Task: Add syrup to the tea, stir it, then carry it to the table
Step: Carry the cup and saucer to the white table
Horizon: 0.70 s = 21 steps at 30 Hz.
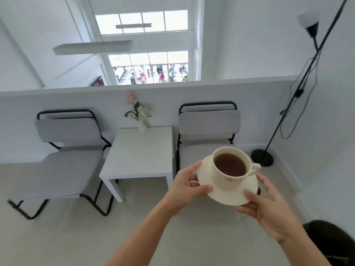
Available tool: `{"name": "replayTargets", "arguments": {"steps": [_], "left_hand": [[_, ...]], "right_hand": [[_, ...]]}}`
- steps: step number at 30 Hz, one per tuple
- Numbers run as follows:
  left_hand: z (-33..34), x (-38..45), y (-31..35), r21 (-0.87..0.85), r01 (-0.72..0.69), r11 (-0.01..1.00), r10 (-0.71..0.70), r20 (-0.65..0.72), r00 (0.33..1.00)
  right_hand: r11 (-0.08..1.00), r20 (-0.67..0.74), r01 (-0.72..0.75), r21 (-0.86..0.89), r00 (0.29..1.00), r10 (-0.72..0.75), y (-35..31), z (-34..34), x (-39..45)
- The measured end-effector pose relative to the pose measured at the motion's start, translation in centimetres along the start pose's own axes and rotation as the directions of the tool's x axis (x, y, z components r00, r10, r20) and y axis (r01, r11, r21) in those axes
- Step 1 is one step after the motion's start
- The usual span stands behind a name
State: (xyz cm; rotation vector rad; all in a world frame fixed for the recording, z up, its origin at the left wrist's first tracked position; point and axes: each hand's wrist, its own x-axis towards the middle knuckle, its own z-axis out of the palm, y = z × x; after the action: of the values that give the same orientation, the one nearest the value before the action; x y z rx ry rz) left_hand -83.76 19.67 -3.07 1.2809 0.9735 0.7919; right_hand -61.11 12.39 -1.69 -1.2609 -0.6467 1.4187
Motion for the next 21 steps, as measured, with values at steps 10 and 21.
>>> {"name": "replayTargets", "arguments": {"steps": [10, 21], "left_hand": [[-19.6, -2.4, -2.4, -0.042, 0.046, 0.998, -0.058, -0.326, 0.944], [-35.7, 6.9, -6.4, -0.079, 0.090, 0.993, -0.117, -0.458, 0.881]], "right_hand": [[0.983, 0.258, -0.109, -0.150, 0.955, 0.146, 5.1, 19.1, 10.5], [0.952, 0.355, -0.114, -0.285, 0.910, 0.215, 10.4, 32.4, 27.9]]}}
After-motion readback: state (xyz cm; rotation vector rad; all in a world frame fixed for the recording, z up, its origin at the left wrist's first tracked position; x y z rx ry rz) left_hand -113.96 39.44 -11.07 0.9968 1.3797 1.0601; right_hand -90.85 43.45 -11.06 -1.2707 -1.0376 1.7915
